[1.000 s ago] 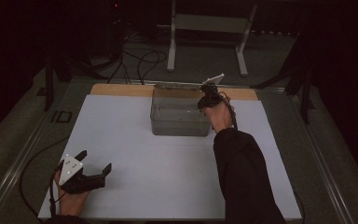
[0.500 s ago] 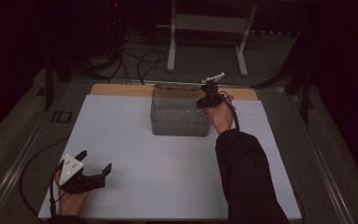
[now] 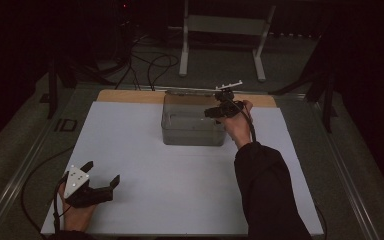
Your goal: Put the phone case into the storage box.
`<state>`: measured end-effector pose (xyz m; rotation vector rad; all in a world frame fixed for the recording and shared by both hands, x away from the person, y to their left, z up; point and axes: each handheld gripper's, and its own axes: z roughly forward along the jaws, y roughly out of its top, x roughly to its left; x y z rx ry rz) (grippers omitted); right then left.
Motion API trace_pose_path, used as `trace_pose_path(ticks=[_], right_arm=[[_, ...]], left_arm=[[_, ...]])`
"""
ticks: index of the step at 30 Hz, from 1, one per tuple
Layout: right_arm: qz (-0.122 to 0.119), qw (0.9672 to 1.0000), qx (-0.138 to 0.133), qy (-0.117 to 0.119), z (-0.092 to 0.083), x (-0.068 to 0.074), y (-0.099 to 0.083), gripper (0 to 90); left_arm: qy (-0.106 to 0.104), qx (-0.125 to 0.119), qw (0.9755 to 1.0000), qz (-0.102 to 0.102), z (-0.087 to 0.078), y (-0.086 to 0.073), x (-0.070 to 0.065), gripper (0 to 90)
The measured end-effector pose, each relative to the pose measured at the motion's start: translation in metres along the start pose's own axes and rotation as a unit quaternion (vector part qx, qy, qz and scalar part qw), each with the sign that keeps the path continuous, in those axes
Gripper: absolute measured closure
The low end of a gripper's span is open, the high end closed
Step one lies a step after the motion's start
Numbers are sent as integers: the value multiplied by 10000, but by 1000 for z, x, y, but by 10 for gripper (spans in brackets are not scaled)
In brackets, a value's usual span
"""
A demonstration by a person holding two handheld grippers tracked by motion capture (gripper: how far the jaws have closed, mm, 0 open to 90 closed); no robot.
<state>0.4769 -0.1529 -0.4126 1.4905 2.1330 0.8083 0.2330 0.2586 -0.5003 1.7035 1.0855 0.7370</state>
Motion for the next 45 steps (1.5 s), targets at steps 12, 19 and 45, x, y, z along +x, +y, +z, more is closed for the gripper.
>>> trace_pose_path(ticks=[12,19,45], right_arm=[[-276,9970,-714,142,-16,-2,-19,100],[-448,9929,-1073,263,-28,-3,-29,98],[-852,9791,-1774,509,-79,-15,-97,90]], left_arm=[[36,-13,10000,-35,0,0,0,1],[17,-38,10000,-42,-1,0,1,1],[-10,-50,9999,-96,-2,1,3,0]])
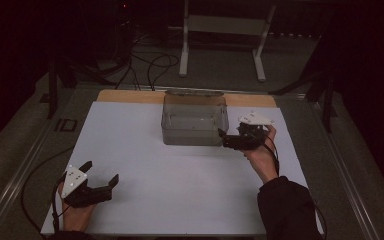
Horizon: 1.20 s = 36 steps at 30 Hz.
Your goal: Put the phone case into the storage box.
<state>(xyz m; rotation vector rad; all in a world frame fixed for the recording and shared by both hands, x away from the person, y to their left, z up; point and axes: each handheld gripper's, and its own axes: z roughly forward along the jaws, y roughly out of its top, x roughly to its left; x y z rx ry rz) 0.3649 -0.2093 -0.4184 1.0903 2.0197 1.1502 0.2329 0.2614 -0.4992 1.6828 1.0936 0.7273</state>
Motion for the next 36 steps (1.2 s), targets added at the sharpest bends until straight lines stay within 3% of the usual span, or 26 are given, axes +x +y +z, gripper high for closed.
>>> trace_pose_path(ticks=[9,22,26,29,33,36], right_arm=[[-20,10000,-39,-40,-22,1,-23,89],[-57,9999,-72,-59,-52,8,-52,87],[30,9998,-181,-82,-59,9,-66,87],[-51,9996,-251,-110,-64,11,-69,87],[59,9996,-280,-32,-67,10,-74,87],[136,9992,-347,-108,-69,9,-84,87]], left_arm=[[6,44,10000,-26,-1,1,2,0],[5,-173,9996,-212,-12,7,8,0],[-41,-189,9996,-184,-12,9,6,0],[-50,-177,9998,-109,-11,9,5,0],[-39,-229,9997,-58,-13,10,4,0],[-23,-260,9996,-44,-15,10,4,0]])
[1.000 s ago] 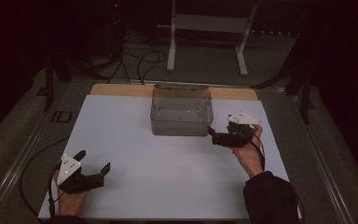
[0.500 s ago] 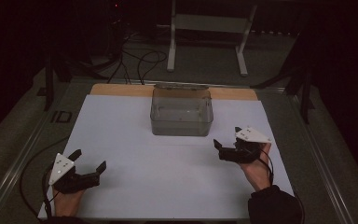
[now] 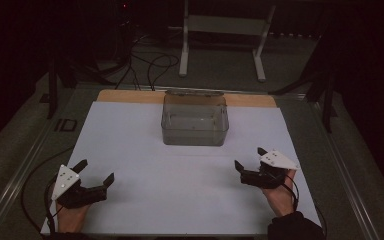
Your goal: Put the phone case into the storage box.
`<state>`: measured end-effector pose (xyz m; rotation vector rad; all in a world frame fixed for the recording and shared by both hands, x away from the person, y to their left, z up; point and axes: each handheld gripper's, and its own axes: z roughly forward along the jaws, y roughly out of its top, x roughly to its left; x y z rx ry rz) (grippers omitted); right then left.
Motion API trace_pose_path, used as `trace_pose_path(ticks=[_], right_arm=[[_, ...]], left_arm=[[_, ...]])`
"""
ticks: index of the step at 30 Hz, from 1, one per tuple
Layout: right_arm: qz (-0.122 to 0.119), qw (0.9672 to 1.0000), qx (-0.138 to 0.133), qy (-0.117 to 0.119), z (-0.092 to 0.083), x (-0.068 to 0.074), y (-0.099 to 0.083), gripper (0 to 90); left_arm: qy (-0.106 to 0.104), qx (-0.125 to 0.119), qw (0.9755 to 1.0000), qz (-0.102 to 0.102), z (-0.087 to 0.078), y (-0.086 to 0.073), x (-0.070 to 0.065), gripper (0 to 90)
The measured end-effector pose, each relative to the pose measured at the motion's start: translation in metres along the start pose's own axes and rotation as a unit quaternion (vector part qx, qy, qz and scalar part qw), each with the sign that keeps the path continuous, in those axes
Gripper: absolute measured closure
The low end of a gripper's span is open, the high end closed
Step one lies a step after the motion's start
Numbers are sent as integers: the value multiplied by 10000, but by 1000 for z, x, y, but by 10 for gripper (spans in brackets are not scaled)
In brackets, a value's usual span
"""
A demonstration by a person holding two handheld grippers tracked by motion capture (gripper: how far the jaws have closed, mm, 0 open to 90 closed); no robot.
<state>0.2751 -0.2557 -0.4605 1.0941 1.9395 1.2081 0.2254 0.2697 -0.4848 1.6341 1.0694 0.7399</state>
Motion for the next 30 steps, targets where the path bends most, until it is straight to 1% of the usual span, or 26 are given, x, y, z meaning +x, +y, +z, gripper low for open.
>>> trace_pose_path(ticks=[1,3,5,7,11,13,17,20,21,22,24,27,30], right_arm=[[21,10000,-34,-29,-1,0,-3,87],[68,9999,-130,-5,-5,0,-9,87],[69,9998,-161,-70,-7,0,-15,87],[110,9996,-266,-32,-10,0,-19,87],[73,9992,-405,-13,-16,0,-25,87],[77,9985,-546,43,-18,1,-27,87],[47,9984,-554,99,-20,3,-32,87],[7,9984,-555,63,-22,3,-34,87],[31,9985,-545,55,-22,3,-34,87],[78,9982,-592,92,-23,2,-34,87],[80,9981,-599,85,-24,2,-34,87],[120,9983,-559,79,-23,1,-34,87],[180,9981,-581,96,-24,0,-34,87]], left_arm=[[-3,-12,10000,7,0,0,0,0],[-38,-63,10000,33,-1,0,-1,0],[-60,-99,9999,54,-1,0,-2,0],[-55,-80,9999,114,-1,0,-3,0],[-71,-57,9998,166,0,0,-4,0],[-68,-65,9998,174,-1,-1,-4,0],[-99,-88,9997,200,-1,-1,-4,0],[-94,-75,9996,237,-2,-2,-5,0],[-97,-67,9996,247,-2,-2,-5,0],[-109,-49,9996,255,-2,-3,-5,0],[-109,12,9996,271,0,-4,-5,0],[-113,53,9995,296,1,-5,-5,0],[-112,87,9994,313,2,-5,-6,0]])
